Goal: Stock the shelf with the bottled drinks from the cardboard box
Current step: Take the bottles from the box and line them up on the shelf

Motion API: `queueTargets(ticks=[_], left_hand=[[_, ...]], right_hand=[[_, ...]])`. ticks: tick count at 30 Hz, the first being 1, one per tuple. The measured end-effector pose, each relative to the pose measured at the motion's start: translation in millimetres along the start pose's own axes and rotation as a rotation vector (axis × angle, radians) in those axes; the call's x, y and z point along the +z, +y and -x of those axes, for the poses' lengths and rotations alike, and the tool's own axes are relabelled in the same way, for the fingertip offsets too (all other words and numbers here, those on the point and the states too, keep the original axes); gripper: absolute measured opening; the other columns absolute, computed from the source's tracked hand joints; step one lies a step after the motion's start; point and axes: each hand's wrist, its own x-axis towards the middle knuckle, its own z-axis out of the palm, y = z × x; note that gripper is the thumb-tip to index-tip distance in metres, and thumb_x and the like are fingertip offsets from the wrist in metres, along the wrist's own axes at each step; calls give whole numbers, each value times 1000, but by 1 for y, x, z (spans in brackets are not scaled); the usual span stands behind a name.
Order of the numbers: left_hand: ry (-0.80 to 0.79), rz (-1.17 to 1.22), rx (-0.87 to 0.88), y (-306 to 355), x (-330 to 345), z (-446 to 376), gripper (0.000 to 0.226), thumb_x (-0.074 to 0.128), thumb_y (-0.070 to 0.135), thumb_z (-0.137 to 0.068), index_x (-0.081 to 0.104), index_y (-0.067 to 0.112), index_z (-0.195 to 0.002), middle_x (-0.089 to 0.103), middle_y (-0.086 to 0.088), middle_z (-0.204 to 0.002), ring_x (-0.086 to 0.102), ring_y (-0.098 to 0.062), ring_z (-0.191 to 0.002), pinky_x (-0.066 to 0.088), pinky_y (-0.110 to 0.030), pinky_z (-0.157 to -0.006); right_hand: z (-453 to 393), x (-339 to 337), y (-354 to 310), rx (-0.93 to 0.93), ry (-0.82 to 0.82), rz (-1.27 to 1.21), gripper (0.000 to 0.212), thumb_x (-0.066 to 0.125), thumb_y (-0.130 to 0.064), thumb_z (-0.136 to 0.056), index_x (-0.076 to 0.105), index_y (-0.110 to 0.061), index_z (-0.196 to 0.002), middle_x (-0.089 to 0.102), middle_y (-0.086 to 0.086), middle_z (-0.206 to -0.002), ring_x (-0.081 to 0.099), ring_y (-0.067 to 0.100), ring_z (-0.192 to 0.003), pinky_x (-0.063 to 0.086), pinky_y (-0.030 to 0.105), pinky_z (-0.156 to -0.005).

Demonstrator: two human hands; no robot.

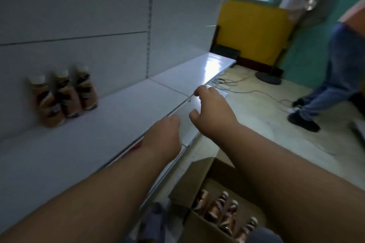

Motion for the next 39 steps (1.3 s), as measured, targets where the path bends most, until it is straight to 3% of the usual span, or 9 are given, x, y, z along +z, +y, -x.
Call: queueTargets(ticks=[9,15,19,22,25,30,33,36,39], left_hand=[[-309,30,240,120,159,-7,18,62,19,-78,49,27,-88,54,4,-85,49,-15,-74,39,-31,-59],[-567,-40,212,144,286,5,25,66,20,-80,46,27,-94,52,3,-93,50,-16,-77,41,-33,-60],[-727,-129,153,125,368,9,32,67,21,-79,51,25,-105,56,-2,-105,55,-23,-92,51,-45,-78],[-838,-191,73,99,422,6,46,70,23,-77,50,24,-118,56,-5,-116,54,-27,-105,47,-51,-91],[-823,-210,31,80,468,5,48,70,24,-78,49,19,-121,54,-9,-120,52,-29,-108,44,-44,-89],[-838,-243,18,59,524,6,53,63,33,-83,44,10,-127,49,-16,-128,47,-33,-115,39,-44,-93],[-834,-303,9,49,549,5,57,63,38,-84,42,10,-129,49,-16,-129,47,-33,-117,39,-42,-94],[-812,-256,-19,45,566,6,52,61,39,-86,44,9,-125,51,-16,-124,50,-32,-112,39,-39,-91],[-818,-168,-88,44,564,4,58,65,42,-80,45,11,-124,52,-14,-121,52,-32,-108,41,-39,-87]], right_hand=[[115,10,177,449,-33,65,45,64,-24,-79,51,-19,-121,54,6,-114,53,25,-102,48,38,-81],[198,82,285,682,-136,15,37,67,-30,-81,53,-27,-115,48,-9,-101,52,11,-91,42,23,-65],[234,149,343,816,-269,-32,42,66,-30,-79,50,-26,-118,52,-2,-107,55,17,-94,51,34,-73],[248,194,366,834,-355,-62,43,67,-33,-78,49,-28,-117,48,-6,-101,55,16,-89,47,30,-64],[251,227,385,817,-389,-90,41,68,-36,-77,49,-31,-113,45,-8,-97,53,13,-86,46,28,-62],[248,276,405,884,-468,-142,43,67,-36,-79,47,-37,-117,47,-5,-106,55,20,-96,53,42,-73],[250,307,412,946,-670,-189,51,57,-36,-90,38,-38,-137,51,9,-128,55,27,-106,49,38,-75],[249,335,415,908,-972,-174,45,40,-36,-99,33,-39,-144,38,13,-144,44,34,-123,43,43,-95],[242,344,412,991,-920,-124,37,43,-29,-99,45,-27,-136,38,17,-137,46,36,-118,43,45,-95]])
